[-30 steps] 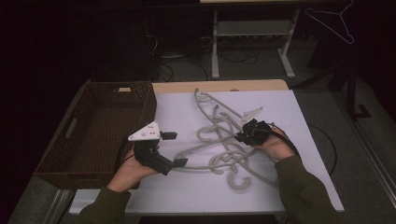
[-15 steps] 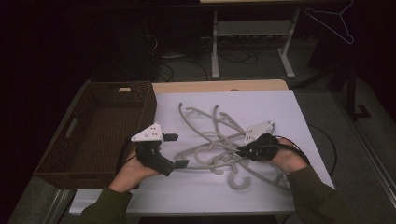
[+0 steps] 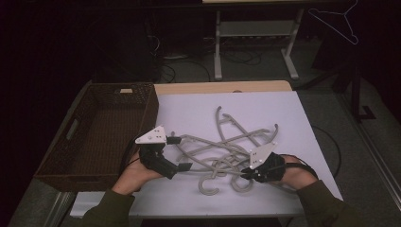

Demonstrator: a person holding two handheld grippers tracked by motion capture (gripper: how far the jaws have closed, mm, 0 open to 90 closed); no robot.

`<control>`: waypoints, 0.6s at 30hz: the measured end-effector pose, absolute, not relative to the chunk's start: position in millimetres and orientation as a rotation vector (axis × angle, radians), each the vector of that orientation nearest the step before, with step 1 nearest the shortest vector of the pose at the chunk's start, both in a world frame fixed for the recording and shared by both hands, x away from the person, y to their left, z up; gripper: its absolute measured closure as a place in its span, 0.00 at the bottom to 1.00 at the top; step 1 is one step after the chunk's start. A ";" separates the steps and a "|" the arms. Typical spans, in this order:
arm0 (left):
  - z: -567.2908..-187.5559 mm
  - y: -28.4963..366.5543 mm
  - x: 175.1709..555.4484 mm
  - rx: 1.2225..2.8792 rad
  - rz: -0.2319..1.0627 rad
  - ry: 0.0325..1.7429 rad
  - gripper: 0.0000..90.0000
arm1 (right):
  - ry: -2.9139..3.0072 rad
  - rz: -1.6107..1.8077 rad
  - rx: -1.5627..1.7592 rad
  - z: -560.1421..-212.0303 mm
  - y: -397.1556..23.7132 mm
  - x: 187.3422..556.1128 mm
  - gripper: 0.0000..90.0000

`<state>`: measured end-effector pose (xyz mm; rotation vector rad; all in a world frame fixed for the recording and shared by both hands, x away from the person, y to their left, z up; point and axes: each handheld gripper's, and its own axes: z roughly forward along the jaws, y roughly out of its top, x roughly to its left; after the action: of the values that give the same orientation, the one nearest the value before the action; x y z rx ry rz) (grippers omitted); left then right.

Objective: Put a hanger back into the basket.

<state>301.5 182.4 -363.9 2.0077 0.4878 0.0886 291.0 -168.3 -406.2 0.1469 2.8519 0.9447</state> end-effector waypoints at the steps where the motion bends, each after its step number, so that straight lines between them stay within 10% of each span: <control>1: -364.8 182.2 301.8 2.007 0.092 0.490 0.00 | 2.854 0.949 0.147 -406.1 -168.5 291.9 0.91; 18: -381.7 172.9 307.6 2.099 0.101 0.493 0.00 | 2.851 1.000 0.218 -410.0 -177.9 307.0 0.79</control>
<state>307.6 172.9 -381.7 2.0987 0.4929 0.1008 307.0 -177.9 -410.0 0.2179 2.8513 0.9996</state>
